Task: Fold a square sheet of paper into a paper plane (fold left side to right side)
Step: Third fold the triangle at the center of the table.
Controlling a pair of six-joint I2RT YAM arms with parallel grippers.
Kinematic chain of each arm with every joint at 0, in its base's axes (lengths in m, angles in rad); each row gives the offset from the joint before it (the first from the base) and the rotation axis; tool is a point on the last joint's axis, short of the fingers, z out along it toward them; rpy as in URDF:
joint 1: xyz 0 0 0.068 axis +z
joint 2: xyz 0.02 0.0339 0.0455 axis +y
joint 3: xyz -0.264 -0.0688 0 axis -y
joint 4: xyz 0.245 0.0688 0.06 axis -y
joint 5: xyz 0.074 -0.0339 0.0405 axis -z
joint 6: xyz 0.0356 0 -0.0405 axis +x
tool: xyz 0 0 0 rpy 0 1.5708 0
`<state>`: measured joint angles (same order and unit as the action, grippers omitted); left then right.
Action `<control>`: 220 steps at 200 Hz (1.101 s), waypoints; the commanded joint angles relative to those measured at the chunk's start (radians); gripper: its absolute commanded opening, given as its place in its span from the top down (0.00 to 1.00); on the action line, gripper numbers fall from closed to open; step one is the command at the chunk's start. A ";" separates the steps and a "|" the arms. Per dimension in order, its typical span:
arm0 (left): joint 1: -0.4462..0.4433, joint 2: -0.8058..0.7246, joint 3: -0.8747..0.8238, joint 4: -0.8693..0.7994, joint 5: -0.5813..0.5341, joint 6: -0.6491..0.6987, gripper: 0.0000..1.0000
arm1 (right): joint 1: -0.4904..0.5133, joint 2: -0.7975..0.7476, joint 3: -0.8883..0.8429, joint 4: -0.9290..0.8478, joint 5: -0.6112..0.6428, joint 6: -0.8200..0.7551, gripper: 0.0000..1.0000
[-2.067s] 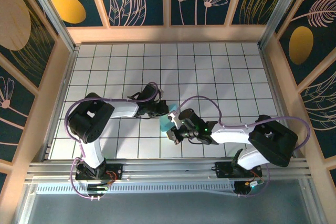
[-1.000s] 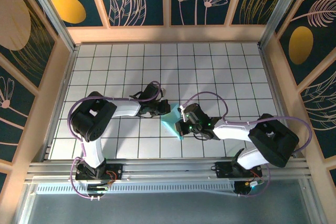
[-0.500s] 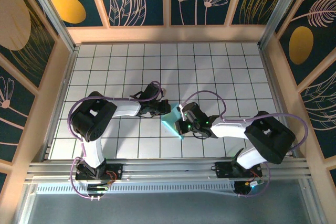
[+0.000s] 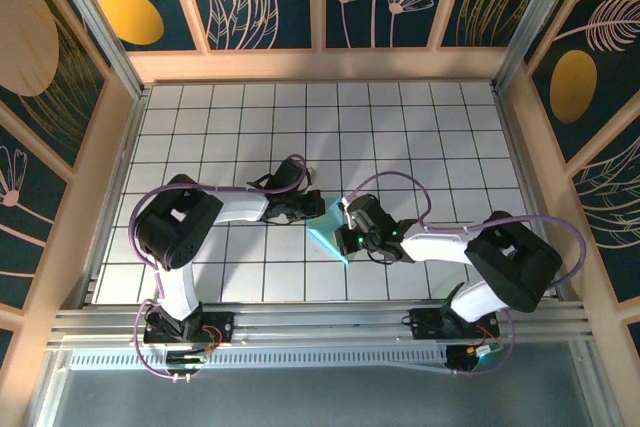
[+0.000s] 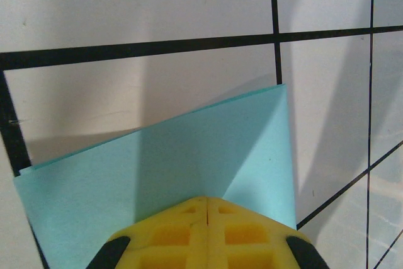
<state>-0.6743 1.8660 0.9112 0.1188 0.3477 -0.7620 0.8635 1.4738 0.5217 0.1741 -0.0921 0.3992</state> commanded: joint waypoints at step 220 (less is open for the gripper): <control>-0.010 0.050 -0.005 -0.068 -0.030 0.015 1.00 | -0.011 0.020 0.037 -0.012 0.022 -0.014 1.00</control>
<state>-0.6750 1.8675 0.9131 0.1192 0.3477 -0.7620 0.8589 1.4860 0.5346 0.1581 -0.0723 0.3988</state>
